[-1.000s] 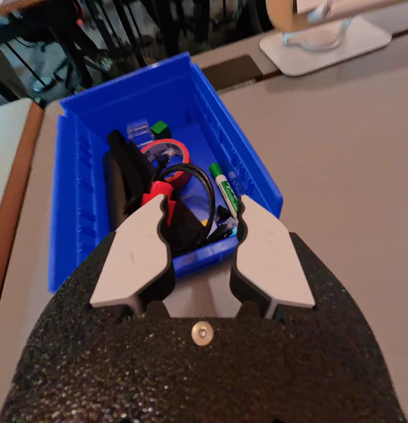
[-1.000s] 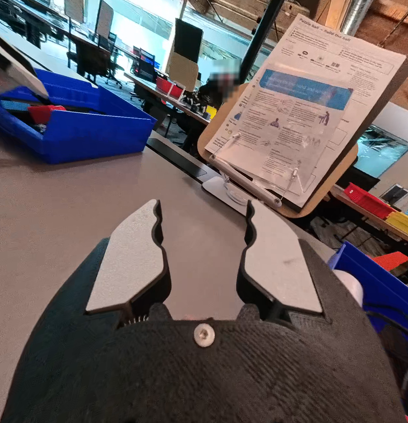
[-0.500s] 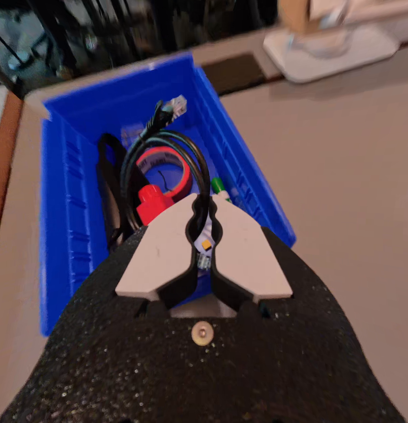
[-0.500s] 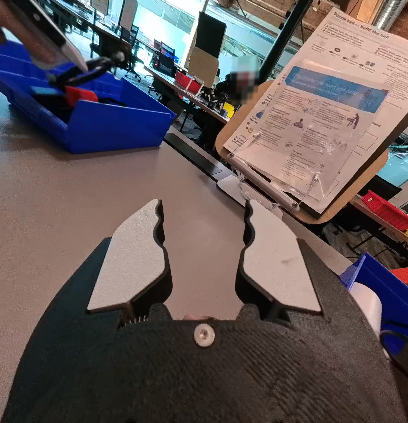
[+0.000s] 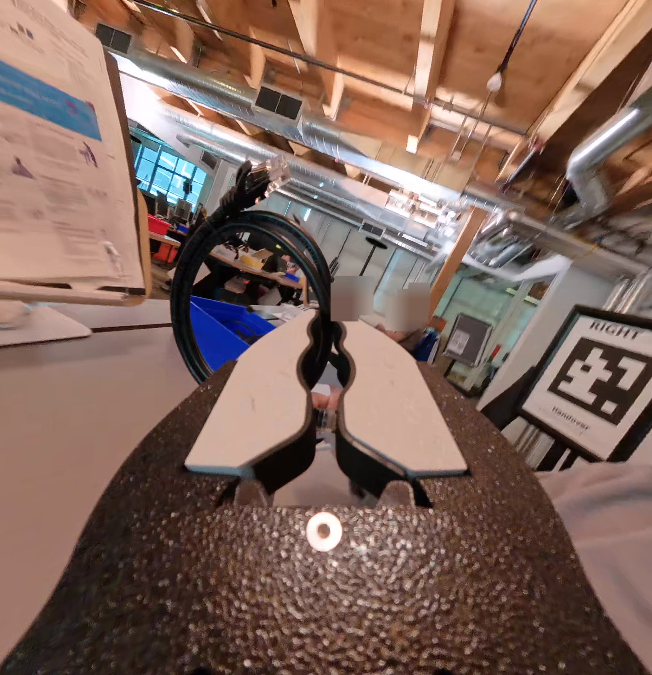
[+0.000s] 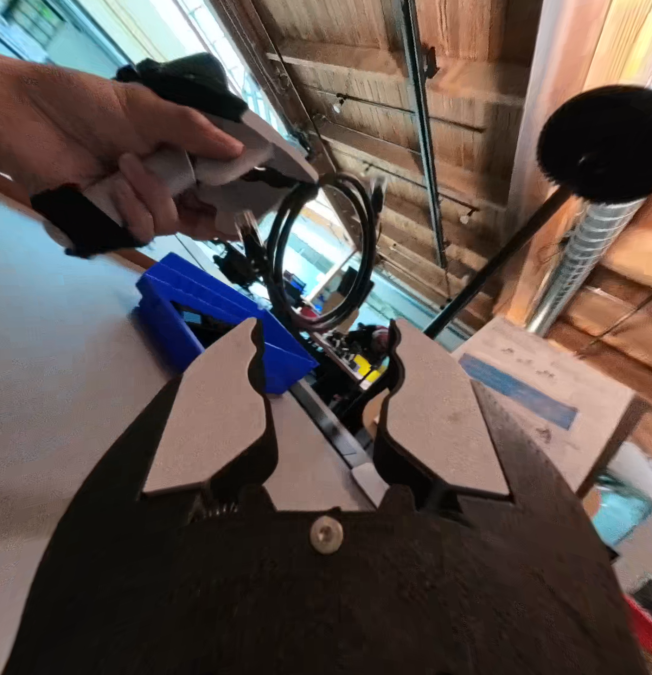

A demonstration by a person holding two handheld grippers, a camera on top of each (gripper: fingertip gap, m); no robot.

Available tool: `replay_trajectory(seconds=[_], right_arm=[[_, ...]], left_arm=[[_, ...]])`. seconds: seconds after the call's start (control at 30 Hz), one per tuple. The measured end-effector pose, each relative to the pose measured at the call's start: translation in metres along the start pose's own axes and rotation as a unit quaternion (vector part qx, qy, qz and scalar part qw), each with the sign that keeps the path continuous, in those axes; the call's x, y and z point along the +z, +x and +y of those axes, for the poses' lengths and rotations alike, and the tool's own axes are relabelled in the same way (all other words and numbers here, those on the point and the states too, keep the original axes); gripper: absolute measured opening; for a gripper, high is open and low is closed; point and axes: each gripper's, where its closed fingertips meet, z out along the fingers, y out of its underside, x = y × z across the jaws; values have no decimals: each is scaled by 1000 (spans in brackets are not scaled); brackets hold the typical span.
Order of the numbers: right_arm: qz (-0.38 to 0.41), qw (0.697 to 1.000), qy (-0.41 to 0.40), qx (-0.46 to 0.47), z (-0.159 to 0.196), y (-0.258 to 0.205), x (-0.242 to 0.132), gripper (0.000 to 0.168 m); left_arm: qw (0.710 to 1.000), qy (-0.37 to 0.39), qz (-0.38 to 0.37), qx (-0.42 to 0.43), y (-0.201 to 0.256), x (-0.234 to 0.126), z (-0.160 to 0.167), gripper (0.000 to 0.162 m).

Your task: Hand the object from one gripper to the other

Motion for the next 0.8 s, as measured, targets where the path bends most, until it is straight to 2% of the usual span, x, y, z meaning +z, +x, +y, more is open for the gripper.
replay_trajectory(seconds=[0.07, 0.17, 0.23, 0.27, 0.43, 0.57, 0.63, 0.7, 0.77, 0.8], right_arm=[[17, 998, -7, -57, -2, -6, 5, 61], [-7, 991, -32, -129, 9, -21, 8, 63], [-1, 989, -41, -144, 16, -20, 9, 61], [7, 989, -39, -141, 15, -17, 9, 57], [45, 985, -22, -164, 7, -3, 2, 12], [35, 986, -42, -157, 11, -4, 3, 12], [31, 988, -44, -142, 13, -3, 2, 11], [28, 989, -59, -129, 19, -1, 2, 12], [25, 989, -67, -132, 25, 1, 1, 11], [16, 986, -73, -151, 29, 0, 0, 11]], left_arm=[[998, -6, 16, -56, 3, 16, 14, 5], [993, 19, 65, -96, 23, 30, 19, 5], [991, 16, 78, -110, 32, 36, 27, 5], [990, 15, 79, -116, 34, 38, 30, 5], [985, 20, 94, -141, 38, 40, 35, 5], [991, 6, 79, -110, 34, 37, 36, 6], [996, -15, 54, -73, 29, 34, 37, 7], [999, -43, 5, 25, 20, 29, 37, 9], [981, -75, -62, 168, 10, 21, 34, 22], [956, -98, -105, 254, 4, 15, 32, 31]])
